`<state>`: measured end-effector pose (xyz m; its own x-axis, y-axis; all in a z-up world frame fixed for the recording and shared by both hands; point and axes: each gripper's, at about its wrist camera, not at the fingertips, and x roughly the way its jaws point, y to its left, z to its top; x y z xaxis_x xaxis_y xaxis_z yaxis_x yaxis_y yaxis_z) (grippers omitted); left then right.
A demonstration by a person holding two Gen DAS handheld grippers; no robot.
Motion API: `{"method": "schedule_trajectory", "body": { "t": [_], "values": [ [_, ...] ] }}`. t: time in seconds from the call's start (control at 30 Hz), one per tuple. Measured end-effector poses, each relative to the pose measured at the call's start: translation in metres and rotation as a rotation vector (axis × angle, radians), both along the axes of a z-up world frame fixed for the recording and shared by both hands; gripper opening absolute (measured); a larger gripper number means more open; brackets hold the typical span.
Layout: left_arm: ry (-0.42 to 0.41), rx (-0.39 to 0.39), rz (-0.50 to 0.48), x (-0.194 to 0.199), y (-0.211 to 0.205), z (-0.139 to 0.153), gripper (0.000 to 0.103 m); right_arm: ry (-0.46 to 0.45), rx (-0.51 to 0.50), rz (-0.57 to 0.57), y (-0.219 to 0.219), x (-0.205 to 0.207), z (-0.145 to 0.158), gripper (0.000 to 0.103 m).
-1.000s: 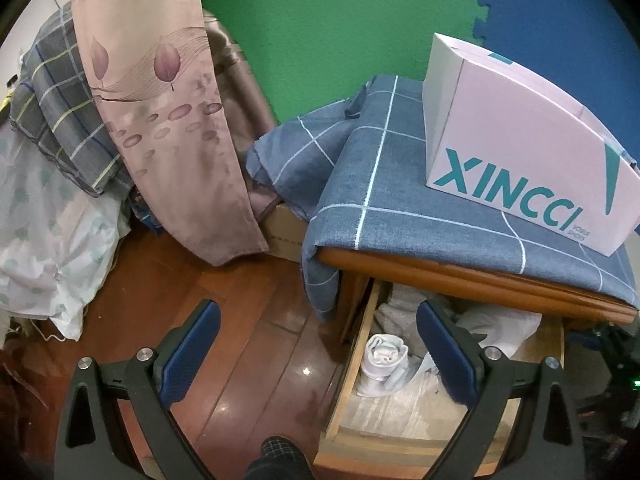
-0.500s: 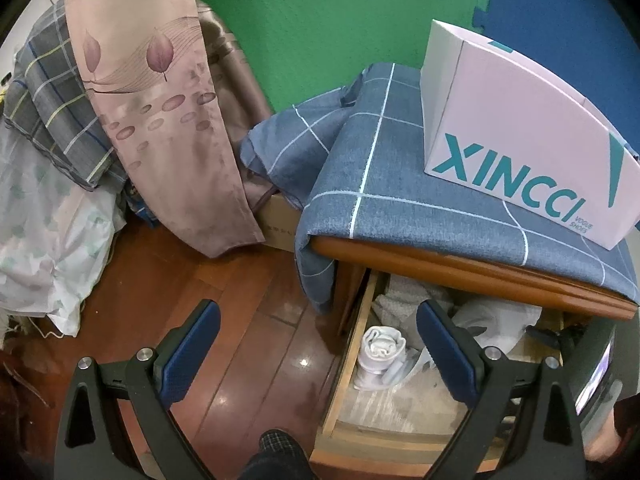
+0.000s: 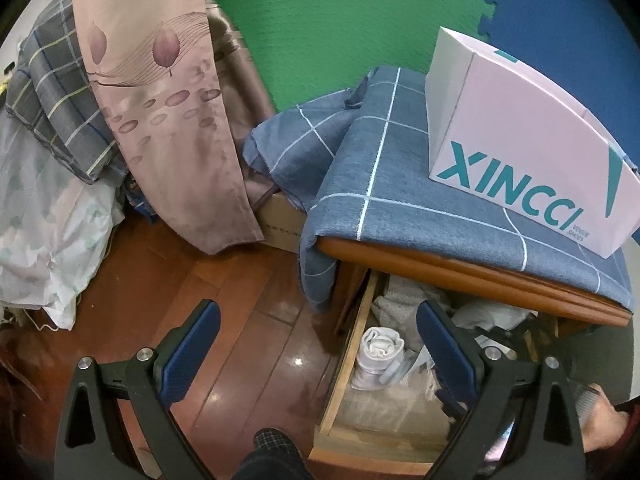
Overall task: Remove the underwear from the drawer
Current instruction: 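Move the right gripper down into the drawer toward the white garment, then grasp the white garment with the right gripper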
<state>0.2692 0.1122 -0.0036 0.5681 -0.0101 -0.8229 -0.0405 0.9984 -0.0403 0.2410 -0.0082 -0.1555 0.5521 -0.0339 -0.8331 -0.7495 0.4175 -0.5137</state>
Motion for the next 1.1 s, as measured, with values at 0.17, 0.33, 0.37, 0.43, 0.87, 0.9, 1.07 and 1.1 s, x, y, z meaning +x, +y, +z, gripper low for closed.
{"method": "schedule_trajectory", "body": {
  "t": [0.17, 0.33, 0.37, 0.43, 0.87, 0.9, 1.07, 1.1],
  "values": [
    [0.003, -0.003, 0.008, 0.001, 0.003, -0.001, 0.098, -0.039, -0.066, -0.063, 0.007, 0.026, -0.024, 0.082],
    [0.008, -0.005, 0.011, 0.002, 0.005, -0.002, 0.098, -0.022, -0.189, -0.116, -0.008, 0.035, -0.062, 0.082],
    [0.011, -0.003, 0.013, 0.002, 0.005, -0.003, 0.098, -0.024, -0.191, -0.123, -0.014, 0.034, -0.066, 0.082],
    [0.012, -0.004, 0.013, 0.001, 0.005, -0.003, 0.098, 0.038, -0.146, -0.222, -0.034, 0.042, -0.069, 0.082],
    [0.0, 0.024, -0.008, -0.002, -0.005, -0.005, 0.098, 0.363, 0.24, -0.561, -0.127, 0.048, -0.037, 0.021],
    [0.001, 0.024, -0.009, -0.002, -0.006, -0.005, 0.098, 0.384, 0.268, -0.581, -0.131, 0.048, -0.035, 0.021],
    [0.004, 0.024, -0.014, -0.002, -0.006, -0.006, 0.098, 0.42, 0.314, -0.596, -0.139, 0.042, -0.029, 0.021],
    [0.002, 0.022, -0.016, -0.002, -0.007, -0.006, 0.098, 0.411, 0.307, -0.586, -0.136, 0.037, -0.026, 0.021]
  ]
}}
